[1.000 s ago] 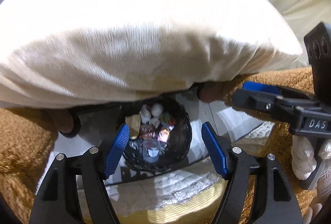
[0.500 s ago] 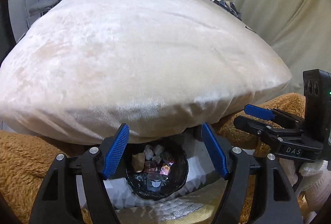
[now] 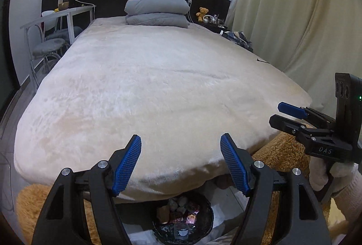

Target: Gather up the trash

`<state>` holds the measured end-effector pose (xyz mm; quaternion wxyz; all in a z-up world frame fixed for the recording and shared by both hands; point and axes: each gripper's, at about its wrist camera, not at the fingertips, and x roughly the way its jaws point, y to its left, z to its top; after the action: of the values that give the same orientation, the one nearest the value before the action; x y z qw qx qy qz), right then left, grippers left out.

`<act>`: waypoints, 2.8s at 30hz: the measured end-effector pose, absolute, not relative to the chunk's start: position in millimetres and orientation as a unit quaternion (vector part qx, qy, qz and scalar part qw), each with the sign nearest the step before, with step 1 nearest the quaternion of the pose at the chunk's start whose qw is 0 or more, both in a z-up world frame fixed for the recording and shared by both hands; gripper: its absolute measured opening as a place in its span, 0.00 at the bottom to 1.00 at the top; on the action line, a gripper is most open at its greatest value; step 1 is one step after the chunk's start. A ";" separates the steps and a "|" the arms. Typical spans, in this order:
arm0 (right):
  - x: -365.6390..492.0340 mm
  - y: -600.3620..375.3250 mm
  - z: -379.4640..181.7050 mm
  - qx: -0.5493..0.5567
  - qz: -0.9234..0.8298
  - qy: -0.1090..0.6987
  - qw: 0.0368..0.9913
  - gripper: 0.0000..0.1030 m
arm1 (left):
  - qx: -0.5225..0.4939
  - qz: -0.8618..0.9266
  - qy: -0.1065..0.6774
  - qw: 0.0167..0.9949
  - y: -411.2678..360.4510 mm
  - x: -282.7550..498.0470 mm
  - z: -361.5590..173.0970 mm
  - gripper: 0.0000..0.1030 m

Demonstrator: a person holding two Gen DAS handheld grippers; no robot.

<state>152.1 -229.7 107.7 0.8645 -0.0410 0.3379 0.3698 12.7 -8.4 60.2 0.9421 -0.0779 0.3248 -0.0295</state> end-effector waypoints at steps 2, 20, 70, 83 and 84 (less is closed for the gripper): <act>160.6 -231.3 110.5 -0.045 0.360 0.334 0.870 0.72 | -0.069 -0.031 0.314 0.946 -5.1 18.1 63.2 0.69; 217.6 -207.8 109.3 -0.075 0.333 0.273 0.899 0.96 | -0.042 0.019 0.273 0.961 26.0 78.8 64.7 0.94; 232.5 -186.1 86.4 -0.066 0.351 0.305 0.883 0.96 | -0.052 -0.009 0.255 0.966 23.0 83.6 53.5 0.94; 233.1 -187.6 85.4 -0.066 0.347 0.308 0.884 0.96 | -0.047 -0.005 0.253 0.966 22.0 86.0 53.3 0.94; 232.8 -187.3 85.4 -0.066 0.347 0.307 0.884 0.96 | -0.047 -0.003 0.253 0.966 22.2 86.7 53.5 0.94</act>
<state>232.8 -187.3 85.4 0.8835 -0.0664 0.3072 0.3474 86.7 22.2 53.5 0.9663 -0.0472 0.2532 -0.0026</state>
